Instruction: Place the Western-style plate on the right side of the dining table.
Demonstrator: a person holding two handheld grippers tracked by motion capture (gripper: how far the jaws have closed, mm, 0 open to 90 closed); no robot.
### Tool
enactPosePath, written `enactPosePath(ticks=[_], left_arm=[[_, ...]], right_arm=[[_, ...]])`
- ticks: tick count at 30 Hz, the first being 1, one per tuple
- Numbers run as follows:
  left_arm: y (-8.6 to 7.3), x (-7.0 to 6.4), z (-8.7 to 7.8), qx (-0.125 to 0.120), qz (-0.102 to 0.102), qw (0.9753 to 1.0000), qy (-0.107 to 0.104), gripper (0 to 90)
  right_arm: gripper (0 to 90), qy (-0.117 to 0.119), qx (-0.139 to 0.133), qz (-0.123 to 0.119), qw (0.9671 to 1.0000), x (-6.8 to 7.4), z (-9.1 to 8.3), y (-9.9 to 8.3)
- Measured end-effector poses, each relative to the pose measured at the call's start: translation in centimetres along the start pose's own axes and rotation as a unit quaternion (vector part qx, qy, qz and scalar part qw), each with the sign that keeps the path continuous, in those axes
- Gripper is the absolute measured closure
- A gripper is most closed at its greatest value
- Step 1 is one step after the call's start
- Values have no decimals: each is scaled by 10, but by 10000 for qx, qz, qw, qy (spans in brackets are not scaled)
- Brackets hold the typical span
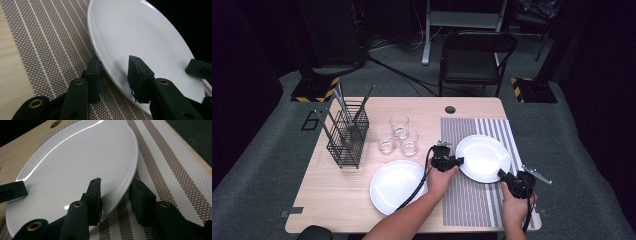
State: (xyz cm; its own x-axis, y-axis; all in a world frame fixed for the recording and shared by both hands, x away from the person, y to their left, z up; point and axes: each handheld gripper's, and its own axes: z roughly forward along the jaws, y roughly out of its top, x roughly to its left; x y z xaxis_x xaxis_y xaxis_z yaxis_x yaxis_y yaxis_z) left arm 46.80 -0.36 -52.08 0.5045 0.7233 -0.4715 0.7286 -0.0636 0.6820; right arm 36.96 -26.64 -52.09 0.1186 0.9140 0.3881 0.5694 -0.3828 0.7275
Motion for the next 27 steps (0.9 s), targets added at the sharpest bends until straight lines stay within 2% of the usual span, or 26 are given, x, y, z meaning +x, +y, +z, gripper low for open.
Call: enactPosePath(ticks=[12,27], left_arm=[[-2,-2,6,50,0,10000,53,631],[-3,-4,7,130,0,9999,13,629]], right_arm=[[616,-113,65,10,9999,-2,2,-2],[616,-180,76,57,9998,-5,2,-2]])
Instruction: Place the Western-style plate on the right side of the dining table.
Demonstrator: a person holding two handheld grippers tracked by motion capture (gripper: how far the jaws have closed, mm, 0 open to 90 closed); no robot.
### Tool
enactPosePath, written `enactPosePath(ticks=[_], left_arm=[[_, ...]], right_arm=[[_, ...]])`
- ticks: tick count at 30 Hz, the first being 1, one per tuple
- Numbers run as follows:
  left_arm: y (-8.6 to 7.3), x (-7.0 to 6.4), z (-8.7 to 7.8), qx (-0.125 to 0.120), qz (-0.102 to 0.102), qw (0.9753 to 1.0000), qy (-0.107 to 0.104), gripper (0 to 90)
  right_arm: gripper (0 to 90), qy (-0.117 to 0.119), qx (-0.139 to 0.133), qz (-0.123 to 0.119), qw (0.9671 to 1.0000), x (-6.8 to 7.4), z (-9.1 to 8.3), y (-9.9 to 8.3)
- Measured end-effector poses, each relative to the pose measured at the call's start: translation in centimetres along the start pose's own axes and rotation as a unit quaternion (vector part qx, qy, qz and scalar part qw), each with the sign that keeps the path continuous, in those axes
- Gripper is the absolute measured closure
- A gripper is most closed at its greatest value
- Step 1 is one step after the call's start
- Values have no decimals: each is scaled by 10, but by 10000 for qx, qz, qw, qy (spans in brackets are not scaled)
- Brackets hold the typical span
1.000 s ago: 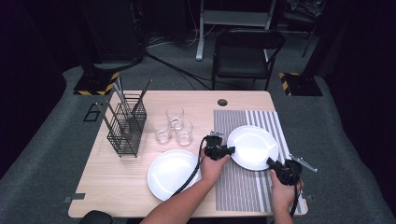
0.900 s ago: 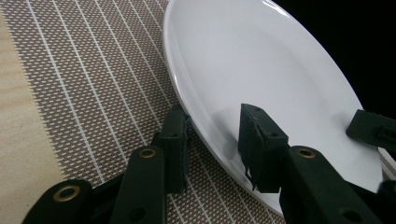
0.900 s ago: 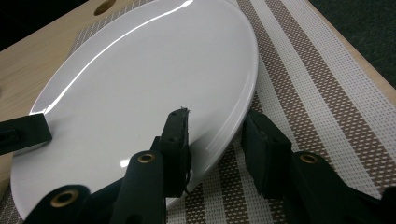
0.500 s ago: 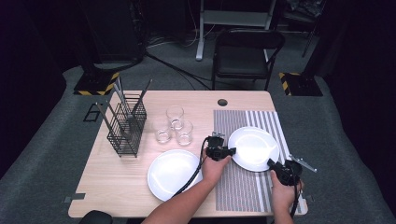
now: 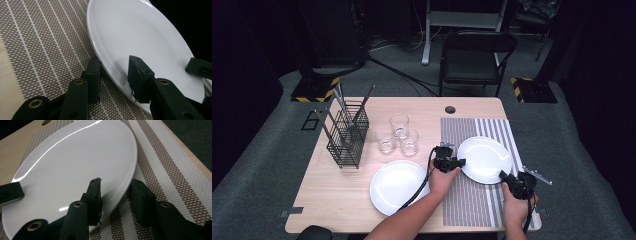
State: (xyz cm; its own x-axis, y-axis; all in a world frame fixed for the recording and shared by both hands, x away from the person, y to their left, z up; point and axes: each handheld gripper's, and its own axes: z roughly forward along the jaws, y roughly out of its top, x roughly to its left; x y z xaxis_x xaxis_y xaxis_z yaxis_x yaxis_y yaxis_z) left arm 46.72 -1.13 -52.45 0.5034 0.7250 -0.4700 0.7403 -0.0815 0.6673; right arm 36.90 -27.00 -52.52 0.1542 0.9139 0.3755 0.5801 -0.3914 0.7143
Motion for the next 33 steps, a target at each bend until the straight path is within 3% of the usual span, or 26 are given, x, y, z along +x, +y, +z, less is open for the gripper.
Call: enactPosePath(ticks=[3,22,33], left_arm=[[0,0,0,13,-1,10000,-44,628],[-5,-4,-2,42,38,10000,-77,625],[-5,-6,-4,72,151,9998,85,618]], right_arm=[[616,8,3,81,10000,-1,-1,0],[617,-51,1,38,10000,-3,-4,-1],[617,-57,-12,-21,10000,-3,-3,-1]])
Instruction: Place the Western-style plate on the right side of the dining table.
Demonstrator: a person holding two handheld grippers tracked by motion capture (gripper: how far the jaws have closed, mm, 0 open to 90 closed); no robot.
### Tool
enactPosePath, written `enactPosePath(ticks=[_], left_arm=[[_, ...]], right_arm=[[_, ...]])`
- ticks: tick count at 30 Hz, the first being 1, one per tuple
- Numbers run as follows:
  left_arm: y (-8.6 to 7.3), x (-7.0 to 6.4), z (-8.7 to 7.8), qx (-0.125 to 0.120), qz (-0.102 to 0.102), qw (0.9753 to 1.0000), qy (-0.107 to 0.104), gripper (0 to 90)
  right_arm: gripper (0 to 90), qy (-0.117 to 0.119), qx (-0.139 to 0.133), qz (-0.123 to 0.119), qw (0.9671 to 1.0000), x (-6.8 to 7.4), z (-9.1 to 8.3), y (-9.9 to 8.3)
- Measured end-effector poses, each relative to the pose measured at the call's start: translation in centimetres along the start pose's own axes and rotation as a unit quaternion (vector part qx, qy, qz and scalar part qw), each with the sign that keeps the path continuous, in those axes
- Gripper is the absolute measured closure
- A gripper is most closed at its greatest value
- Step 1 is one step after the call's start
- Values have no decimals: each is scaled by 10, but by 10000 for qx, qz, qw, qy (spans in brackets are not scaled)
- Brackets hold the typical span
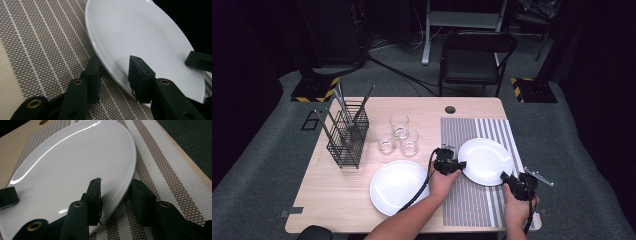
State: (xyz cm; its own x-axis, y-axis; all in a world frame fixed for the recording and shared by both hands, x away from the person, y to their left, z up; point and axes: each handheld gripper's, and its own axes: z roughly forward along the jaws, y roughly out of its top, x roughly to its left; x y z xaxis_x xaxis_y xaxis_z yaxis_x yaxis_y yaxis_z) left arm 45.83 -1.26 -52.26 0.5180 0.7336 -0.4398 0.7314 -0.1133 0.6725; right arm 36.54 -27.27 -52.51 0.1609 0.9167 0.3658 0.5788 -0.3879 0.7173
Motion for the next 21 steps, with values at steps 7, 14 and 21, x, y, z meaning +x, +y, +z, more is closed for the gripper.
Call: enactPosePath(ticks=[7,14,21], left_arm=[[-1,-1,0,-1,61,10000,64,617],[-2,-1,-2,-50,54,9999,126,622],[-1,-2,-6,-148,84,9997,172,565]], right_arm=[[618,-36,-10,3,10000,0,-1,0],[626,-143,-37,-93,9998,-1,-3,0],[617,-125,-31,-111,9999,-1,-3,-1]])
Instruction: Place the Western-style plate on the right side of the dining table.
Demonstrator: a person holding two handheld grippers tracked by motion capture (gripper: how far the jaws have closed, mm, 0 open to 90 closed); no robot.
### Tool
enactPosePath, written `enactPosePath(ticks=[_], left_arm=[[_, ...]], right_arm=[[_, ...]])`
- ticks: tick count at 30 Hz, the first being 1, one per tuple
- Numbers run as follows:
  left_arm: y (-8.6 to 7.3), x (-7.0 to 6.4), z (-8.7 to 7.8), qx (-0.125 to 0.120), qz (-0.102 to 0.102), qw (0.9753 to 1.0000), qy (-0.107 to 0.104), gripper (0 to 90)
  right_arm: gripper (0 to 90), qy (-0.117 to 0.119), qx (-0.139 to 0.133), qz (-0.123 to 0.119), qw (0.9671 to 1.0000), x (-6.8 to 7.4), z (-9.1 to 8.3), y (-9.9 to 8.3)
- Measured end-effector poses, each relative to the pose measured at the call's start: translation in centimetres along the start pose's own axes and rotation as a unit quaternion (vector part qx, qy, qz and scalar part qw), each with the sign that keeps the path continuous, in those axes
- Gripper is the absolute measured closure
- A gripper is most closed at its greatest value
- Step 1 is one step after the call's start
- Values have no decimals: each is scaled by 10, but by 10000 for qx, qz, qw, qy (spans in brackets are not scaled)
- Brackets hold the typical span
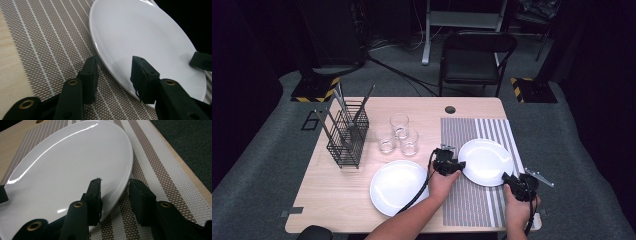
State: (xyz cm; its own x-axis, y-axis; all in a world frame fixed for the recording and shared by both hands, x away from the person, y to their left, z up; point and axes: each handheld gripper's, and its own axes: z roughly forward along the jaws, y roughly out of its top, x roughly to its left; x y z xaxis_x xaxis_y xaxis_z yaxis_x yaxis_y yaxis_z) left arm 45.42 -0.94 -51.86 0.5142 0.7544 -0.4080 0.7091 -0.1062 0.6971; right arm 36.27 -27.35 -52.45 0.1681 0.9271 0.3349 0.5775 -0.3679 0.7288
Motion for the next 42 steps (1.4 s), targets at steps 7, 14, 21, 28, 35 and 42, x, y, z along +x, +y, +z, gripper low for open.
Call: enactPosePath(ticks=[7,14,21,28,35,42], left_arm=[[1,1,-2,31,-28,10000,-60,568],[7,4,-12,-73,-13,9999,-155,570],[15,4,-28,-99,127,9995,-277,571],[23,7,-44,-147,197,9990,-365,563],[32,12,-65,-252,250,9984,-441,557],[36,18,-80,-282,317,9981,-444,529]], right_arm=[[608,-18,-34,-13,10000,1,-2,0],[602,23,-142,-79,9999,2,-11,4],[586,78,-150,-256,9995,8,-22,9],[577,147,-149,-544,9983,21,-27,12],[575,241,-119,-652,9975,32,-30,15],[571,275,-112,-752,9967,39,-34,18]])
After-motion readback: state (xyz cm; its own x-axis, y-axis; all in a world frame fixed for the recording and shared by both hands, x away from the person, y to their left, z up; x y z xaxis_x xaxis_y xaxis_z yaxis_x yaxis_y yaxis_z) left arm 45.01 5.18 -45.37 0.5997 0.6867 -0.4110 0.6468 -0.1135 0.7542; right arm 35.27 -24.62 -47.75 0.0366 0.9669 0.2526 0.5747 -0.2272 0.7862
